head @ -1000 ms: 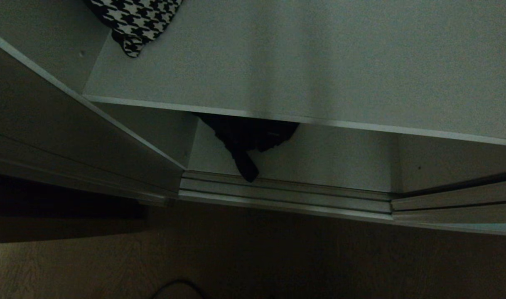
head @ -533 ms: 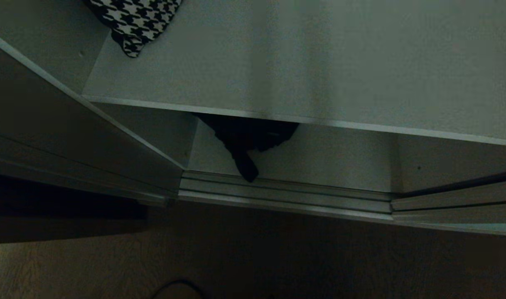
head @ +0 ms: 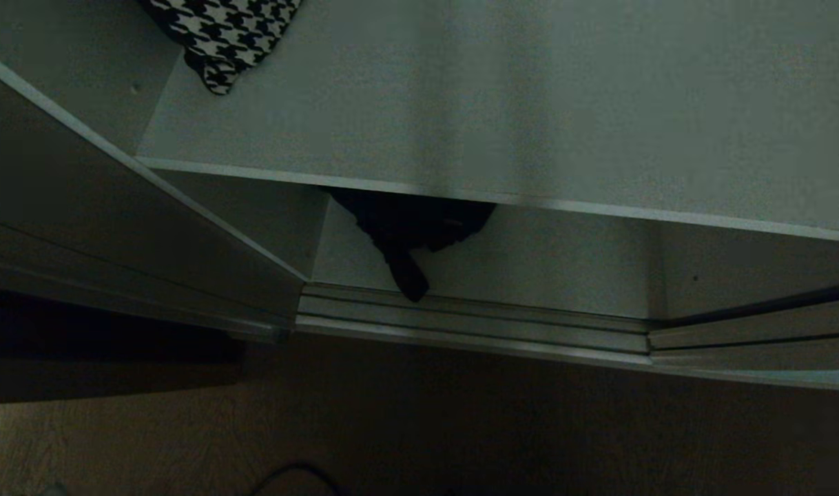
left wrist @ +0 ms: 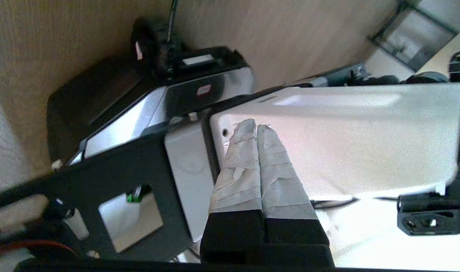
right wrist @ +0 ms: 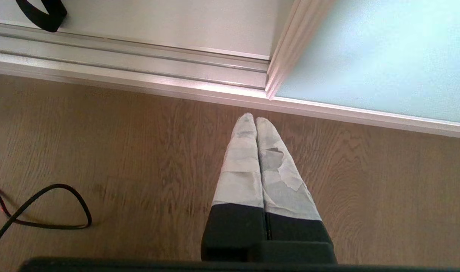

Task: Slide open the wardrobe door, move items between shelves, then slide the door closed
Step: Place the bag on the higher shelf

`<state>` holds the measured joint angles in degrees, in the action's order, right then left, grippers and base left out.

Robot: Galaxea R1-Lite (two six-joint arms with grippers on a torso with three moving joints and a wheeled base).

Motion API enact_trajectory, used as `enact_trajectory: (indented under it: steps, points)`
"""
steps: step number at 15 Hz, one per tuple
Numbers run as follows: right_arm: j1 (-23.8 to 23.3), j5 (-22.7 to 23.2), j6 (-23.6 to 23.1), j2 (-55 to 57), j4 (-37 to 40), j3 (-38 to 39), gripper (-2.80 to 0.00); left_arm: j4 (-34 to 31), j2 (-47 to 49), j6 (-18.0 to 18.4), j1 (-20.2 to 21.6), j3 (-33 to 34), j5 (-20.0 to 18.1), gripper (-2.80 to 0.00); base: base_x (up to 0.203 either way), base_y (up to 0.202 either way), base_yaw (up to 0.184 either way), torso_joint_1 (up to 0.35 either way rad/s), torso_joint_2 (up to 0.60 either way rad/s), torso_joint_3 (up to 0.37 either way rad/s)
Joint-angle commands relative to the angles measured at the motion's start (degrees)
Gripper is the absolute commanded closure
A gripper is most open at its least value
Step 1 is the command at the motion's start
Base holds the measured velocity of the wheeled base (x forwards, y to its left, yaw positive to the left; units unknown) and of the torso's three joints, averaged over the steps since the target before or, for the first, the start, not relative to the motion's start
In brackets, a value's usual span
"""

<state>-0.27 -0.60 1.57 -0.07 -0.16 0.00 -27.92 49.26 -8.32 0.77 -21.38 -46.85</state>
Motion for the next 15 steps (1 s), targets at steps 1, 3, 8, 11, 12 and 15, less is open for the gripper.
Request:
enact_trajectory:
  steps: [1,3,8,11,12,15]
  points:
    - [0.0,-0.02,0.01,-0.01,-0.02,0.0,0.0,2.06,11.1,0.98,-0.1,-0.67,-0.24,0.0,0.0,0.0,0.0,0.0,0.0,0.0]
    - [0.0,-0.02,0.01,-0.01,-0.02,0.0,0.0,5.3,20.39,1.63,-0.88,-3.36,-0.16,0.0,0.0,0.0,0.0,0.0,0.0,0.0]
    - [0.0,-0.02,0.01,-0.01,-0.02,0.0,0.0,8.29,30.61,-4.65,-14.71,-15.52,0.23,0.0,0.0,0.0,0.0,0.0,0.0,0.0]
    - [-0.08,-0.02,0.01,-0.01,-0.02,0.0,0.0,8.6,33.67,-7.01,-20.23,-16.69,0.31,0.0,0.0,0.0,0.0,0.0,0.0,0.0]
    - [0.0,-0.02,0.01,-0.01,-0.02,0.0,0.0,9.44,36.27,-7.11,-20.79,-16.89,0.55,0.0,0.0,0.0,0.0,0.0,0.0,0.0]
    - [0.0,-0.02,0.01,-0.01,-0.02,0.0,0.0,15.17,44.99,-7.8,-21.28,-18.3,4.12,0.0,0.0,0.0,0.0,0.0,0.0,0.0]
